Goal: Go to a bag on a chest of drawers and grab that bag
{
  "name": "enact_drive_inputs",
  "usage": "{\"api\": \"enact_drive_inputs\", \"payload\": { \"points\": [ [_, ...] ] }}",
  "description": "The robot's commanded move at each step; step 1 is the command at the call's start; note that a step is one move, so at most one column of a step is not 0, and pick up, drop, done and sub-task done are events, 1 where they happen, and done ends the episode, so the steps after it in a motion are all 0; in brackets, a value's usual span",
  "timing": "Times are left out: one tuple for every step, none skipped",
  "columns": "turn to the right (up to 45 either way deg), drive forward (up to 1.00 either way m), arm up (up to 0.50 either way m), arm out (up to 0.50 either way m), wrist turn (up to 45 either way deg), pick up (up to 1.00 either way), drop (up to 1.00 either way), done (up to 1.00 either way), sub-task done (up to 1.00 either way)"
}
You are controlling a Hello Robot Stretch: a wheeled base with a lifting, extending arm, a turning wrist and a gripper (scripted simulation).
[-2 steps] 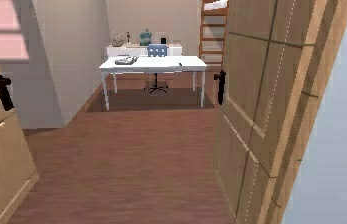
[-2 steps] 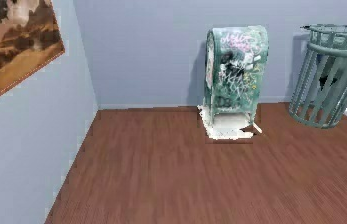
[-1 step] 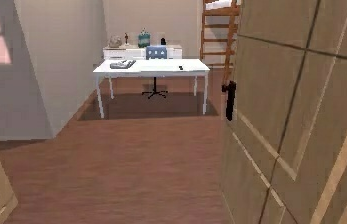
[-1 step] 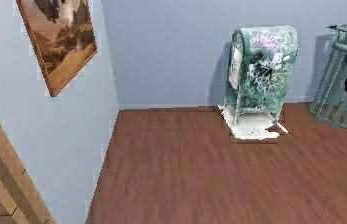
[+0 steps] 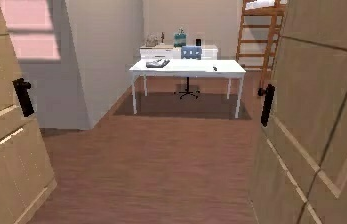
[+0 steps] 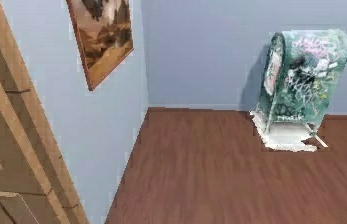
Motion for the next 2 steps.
{"api": "enact_drive_inputs", "payload": {
  "points": [
    [0.0,1.00,0.00,0.00,0.0,0.00,0.00,0.00,0.00],
    [0.0,0.50,0.00,0.00,0.0,0.00,0.00,0.00,0.00]
  ]
}}
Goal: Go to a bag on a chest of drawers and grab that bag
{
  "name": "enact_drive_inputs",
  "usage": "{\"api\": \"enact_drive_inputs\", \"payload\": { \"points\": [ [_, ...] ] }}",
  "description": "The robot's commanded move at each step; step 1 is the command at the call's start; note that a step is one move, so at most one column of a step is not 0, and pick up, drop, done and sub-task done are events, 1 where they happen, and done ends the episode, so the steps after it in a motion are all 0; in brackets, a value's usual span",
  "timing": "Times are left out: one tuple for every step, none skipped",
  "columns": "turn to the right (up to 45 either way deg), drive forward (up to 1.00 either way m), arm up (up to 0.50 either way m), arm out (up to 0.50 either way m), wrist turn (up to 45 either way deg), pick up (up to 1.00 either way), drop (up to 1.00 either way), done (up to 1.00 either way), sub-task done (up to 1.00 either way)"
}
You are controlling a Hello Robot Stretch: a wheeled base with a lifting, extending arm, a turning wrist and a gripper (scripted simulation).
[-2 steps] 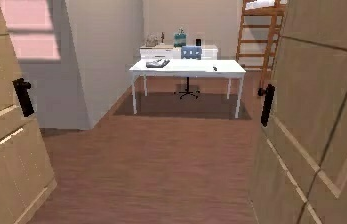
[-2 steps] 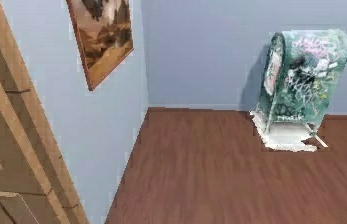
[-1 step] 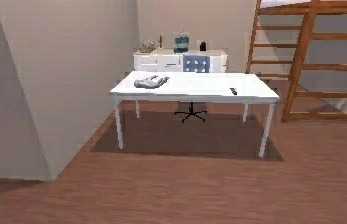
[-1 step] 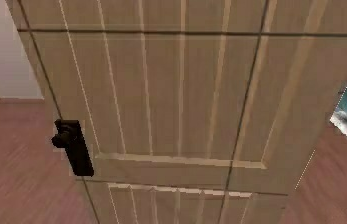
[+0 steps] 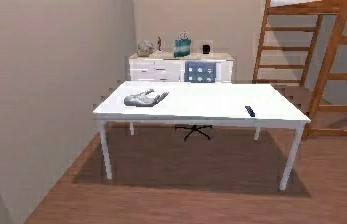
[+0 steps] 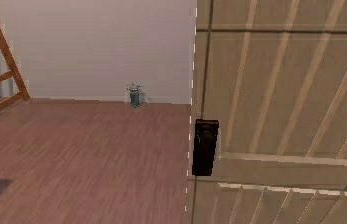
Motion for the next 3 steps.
{"api": "enact_drive_inputs", "payload": {
  "points": [
    [0.0,0.30,0.00,0.00,0.0,0.00,0.00,0.00,0.00],
    [45.0,0.00,0.00,0.00,0.0,0.00,0.00,0.00,0.00],
    [6.0,0.00,0.00,0.00,0.0,0.00,0.00,0.00,0.00]
  ]
}}
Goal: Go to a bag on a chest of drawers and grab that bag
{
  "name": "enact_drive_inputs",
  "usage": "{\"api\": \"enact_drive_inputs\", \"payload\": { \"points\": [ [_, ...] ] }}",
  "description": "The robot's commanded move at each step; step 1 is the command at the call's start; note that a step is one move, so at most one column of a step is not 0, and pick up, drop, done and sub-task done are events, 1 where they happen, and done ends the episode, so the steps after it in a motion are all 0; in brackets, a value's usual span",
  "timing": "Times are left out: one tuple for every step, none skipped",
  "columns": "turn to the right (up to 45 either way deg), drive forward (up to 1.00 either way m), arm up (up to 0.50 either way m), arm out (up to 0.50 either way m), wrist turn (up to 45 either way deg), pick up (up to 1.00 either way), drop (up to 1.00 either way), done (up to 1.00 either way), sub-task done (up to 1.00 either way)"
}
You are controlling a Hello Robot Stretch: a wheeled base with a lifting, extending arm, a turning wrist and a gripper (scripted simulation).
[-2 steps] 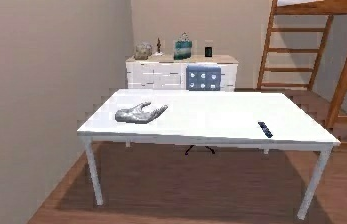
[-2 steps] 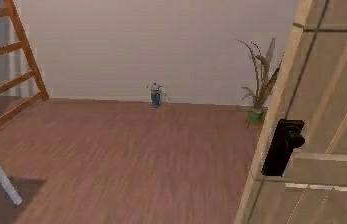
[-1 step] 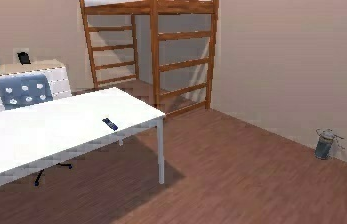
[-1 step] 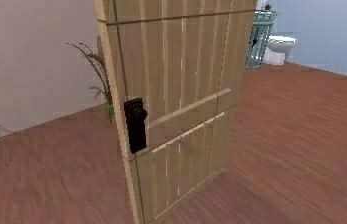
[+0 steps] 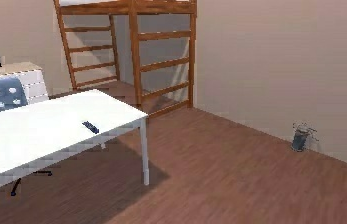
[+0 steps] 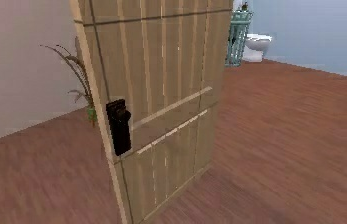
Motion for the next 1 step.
{"api": "enact_drive_inputs", "payload": {
  "points": [
    [0.0,1.00,0.00,0.00,0.0,0.00,0.00,0.00,0.00]
  ]
}}
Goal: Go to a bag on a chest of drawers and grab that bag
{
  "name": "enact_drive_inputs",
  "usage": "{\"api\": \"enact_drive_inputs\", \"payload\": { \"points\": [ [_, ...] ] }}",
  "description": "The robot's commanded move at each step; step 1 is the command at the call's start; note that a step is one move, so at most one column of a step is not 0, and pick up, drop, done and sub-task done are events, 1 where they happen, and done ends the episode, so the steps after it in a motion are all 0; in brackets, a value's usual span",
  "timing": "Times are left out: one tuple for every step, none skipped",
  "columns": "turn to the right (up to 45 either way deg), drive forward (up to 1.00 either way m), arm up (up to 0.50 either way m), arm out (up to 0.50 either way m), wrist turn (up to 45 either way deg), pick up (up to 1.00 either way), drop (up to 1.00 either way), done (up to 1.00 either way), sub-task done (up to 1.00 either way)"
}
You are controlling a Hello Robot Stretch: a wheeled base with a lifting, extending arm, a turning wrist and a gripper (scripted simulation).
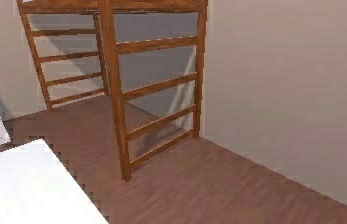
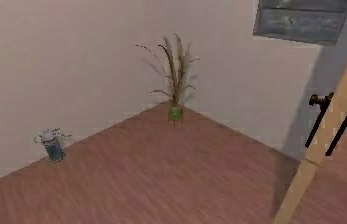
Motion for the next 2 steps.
{"api": "enact_drive_inputs", "payload": {
  "points": [
    [0.0,0.65,0.00,0.00,0.0,0.00,0.00,0.00,0.00],
    [-36.0,0.00,0.00,0.00,0.0,0.00,0.00,0.00,0.00]
  ]
}}
